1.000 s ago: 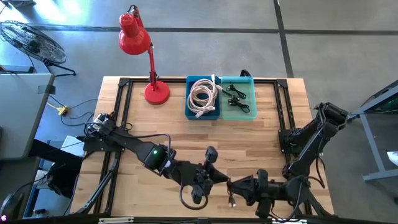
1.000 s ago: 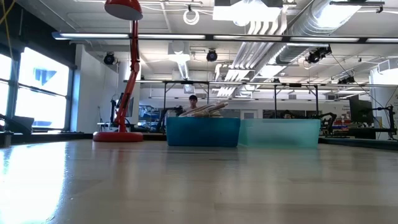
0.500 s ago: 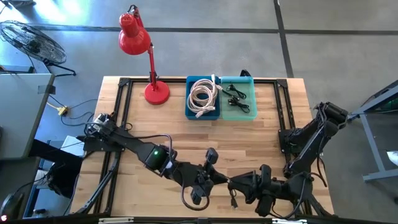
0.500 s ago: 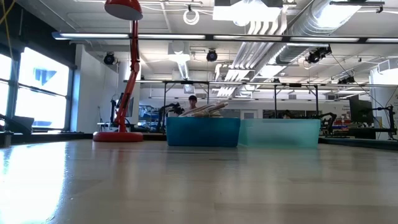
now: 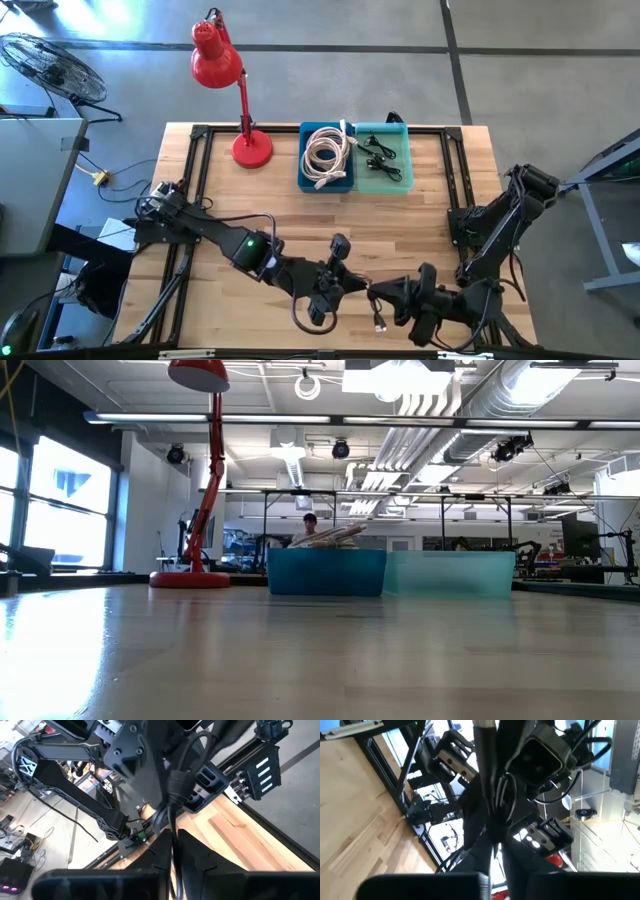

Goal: Pick & Place USB Port
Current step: Put the black charger cable into the green bin

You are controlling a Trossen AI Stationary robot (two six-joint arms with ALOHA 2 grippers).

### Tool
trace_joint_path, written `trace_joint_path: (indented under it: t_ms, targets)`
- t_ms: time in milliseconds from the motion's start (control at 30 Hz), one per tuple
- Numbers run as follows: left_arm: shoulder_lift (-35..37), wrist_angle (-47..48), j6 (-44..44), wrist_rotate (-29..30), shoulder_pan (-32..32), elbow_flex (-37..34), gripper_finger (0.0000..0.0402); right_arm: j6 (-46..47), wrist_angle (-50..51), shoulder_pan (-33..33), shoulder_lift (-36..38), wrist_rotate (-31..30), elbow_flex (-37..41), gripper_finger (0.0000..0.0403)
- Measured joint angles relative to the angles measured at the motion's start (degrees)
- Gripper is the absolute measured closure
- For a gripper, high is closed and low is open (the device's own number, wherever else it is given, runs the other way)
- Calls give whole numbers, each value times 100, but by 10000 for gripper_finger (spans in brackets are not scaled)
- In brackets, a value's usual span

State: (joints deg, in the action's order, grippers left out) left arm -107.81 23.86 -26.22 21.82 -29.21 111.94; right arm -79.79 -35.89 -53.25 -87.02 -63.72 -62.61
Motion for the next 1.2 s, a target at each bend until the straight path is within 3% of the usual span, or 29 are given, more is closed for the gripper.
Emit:
trace_joint_path:
  t_ms: [433,700,867,1033,1200]
  targets:
    - [-4,-82,-6,288,-4,-9,351,427,-55,-146,2,-574,0,401]
    - [-7,-136,-518,617,-9,-9,350,175,-1035,-391,6,-616,0,402]
    - [-7,-109,-688,711,-9,-9,350,103,-1122,-370,119,-595,0,403]
    - [-7,269,-656,719,-7,-9,350,-300,-1290,-59,448,-546,0,403]
    - [16,906,-608,764,-88,-9,350,-328,-1293,774,1091,-567,0,403]
